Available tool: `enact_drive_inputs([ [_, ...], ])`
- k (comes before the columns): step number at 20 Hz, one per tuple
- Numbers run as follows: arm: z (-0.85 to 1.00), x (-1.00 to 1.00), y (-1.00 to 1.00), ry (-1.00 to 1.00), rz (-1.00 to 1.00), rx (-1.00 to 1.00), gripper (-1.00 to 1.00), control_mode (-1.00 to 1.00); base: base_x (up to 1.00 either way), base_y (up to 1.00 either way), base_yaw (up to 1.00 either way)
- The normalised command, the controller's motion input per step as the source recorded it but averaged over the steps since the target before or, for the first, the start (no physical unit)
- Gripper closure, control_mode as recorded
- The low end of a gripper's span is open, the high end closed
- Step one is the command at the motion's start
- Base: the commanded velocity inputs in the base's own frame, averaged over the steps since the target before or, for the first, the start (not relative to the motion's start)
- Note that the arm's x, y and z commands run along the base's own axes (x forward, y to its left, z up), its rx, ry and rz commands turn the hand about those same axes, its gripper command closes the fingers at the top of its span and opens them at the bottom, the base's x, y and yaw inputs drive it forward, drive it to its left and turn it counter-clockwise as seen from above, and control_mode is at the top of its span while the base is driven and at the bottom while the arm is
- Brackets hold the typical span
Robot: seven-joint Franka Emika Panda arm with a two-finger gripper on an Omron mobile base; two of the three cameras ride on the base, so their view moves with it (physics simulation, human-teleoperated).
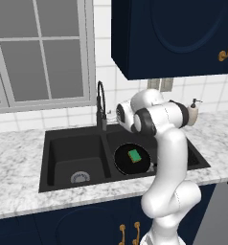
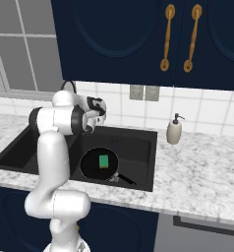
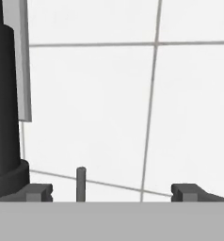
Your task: Pick the pan and sponge and place them into the sink. Then turn on the water.
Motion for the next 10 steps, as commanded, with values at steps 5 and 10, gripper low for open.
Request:
enact_drive_inputs([
  [5,0.0,0.1,0.1,0.0,0.0,0.0,-1.0,-1.0,0.0,0.0,0.0],
  [10,0.0,0.08,0.09,0.0,0.0,0.0,-1.0,-1.0,0.0,0.0,0.0],
])
